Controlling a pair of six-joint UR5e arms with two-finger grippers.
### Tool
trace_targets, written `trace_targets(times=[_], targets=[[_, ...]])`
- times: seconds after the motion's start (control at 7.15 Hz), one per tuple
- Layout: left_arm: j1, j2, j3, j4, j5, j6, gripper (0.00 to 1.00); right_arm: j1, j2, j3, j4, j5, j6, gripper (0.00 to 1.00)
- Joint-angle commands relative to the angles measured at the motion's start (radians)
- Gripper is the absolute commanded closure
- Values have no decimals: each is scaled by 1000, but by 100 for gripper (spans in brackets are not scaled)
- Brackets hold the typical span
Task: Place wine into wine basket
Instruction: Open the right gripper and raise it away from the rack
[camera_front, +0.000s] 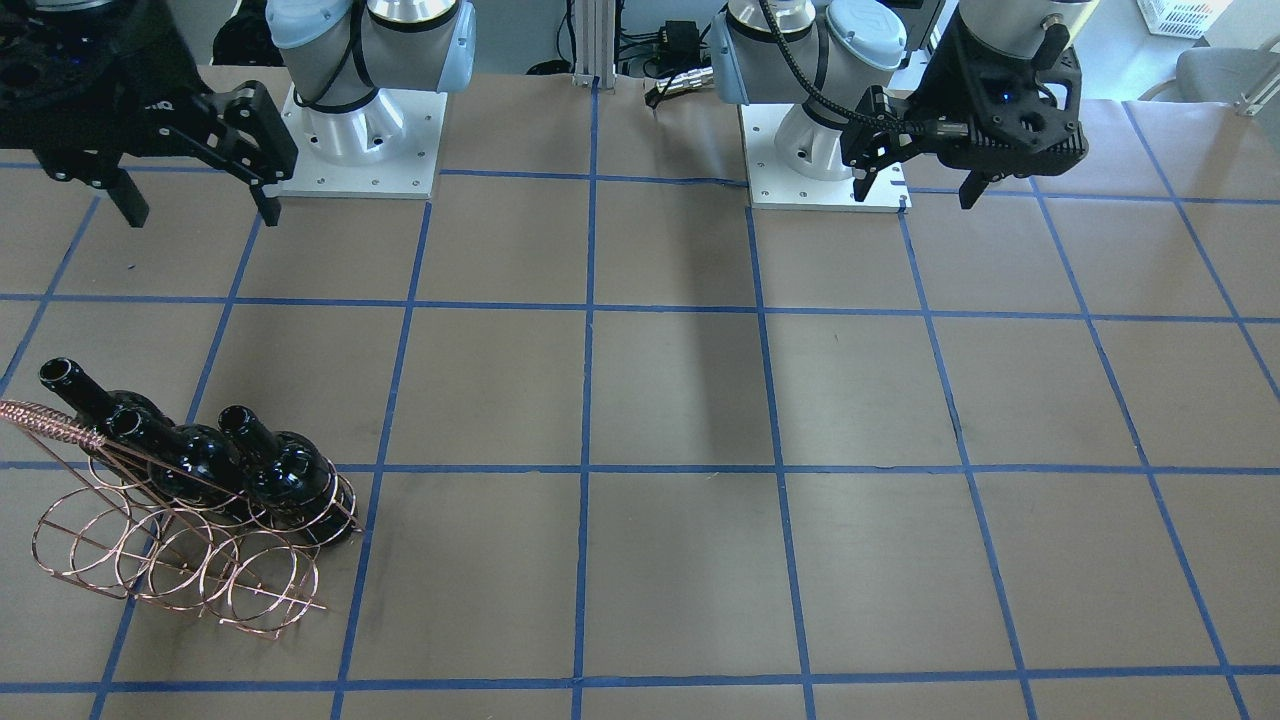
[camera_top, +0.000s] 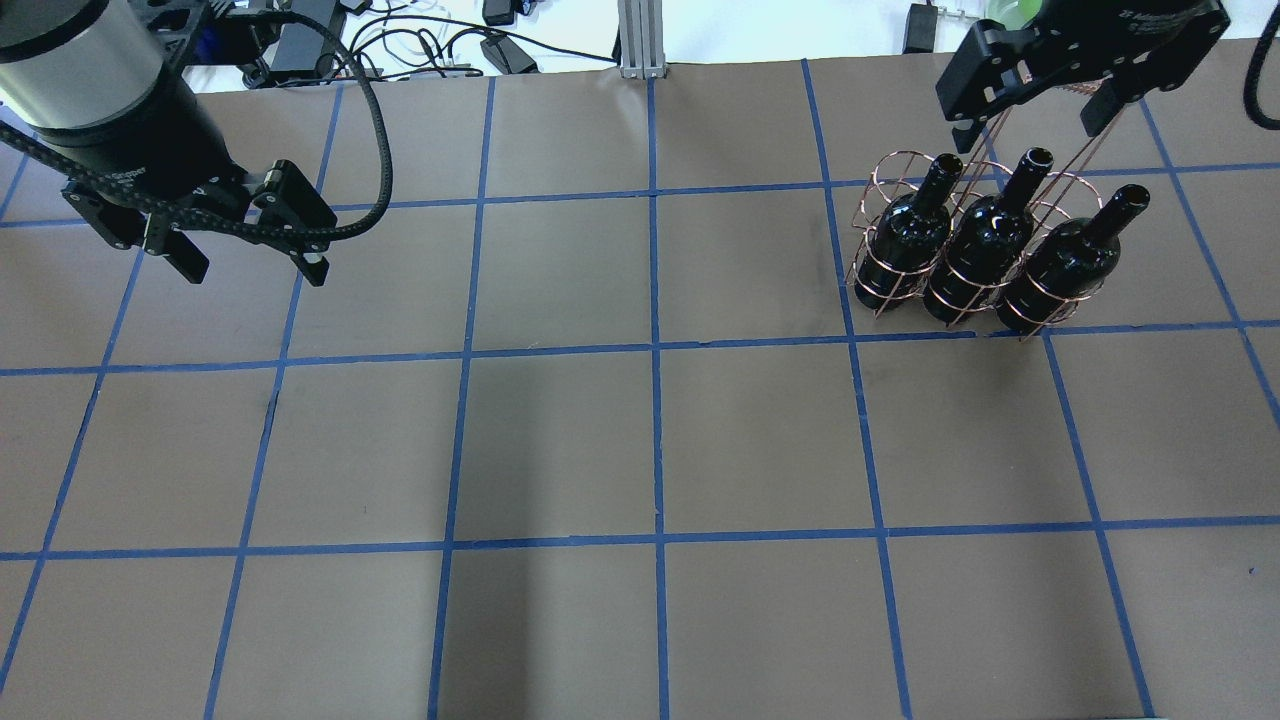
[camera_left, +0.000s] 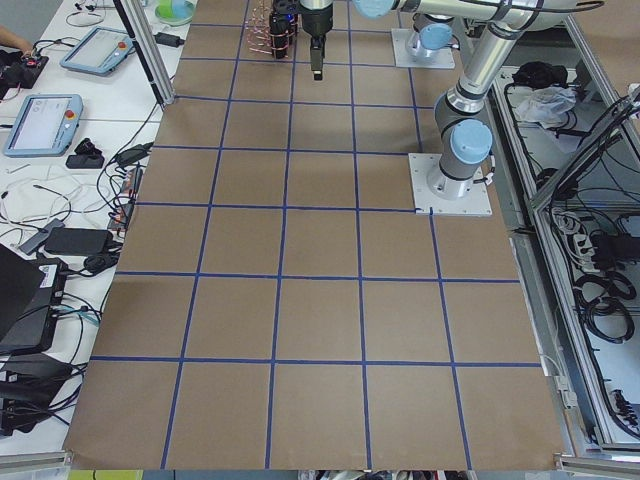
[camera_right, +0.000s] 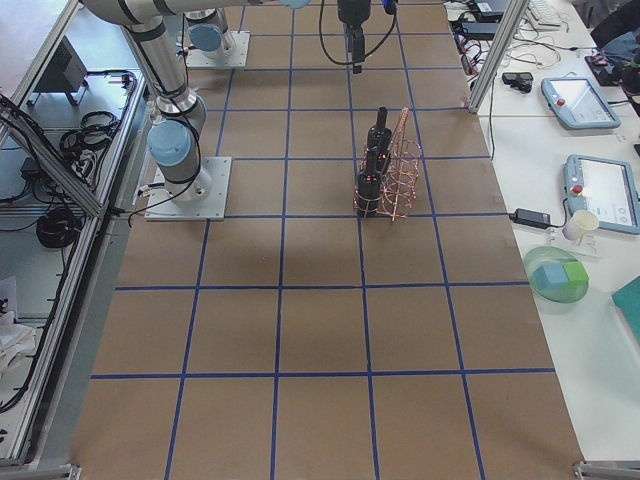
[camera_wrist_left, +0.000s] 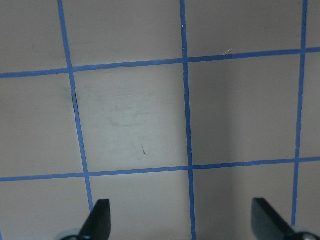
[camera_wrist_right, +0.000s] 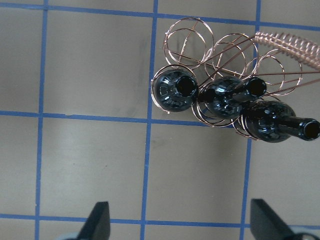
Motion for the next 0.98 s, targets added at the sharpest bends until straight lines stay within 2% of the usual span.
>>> trace_targets(times=[0.0, 0.84], targets=[[0, 0, 0, 0, 0, 0, 0, 28, 1, 17, 12, 51, 47, 1], [0, 0, 0, 0, 0, 0, 0, 30, 2, 63, 15, 39, 47, 1]])
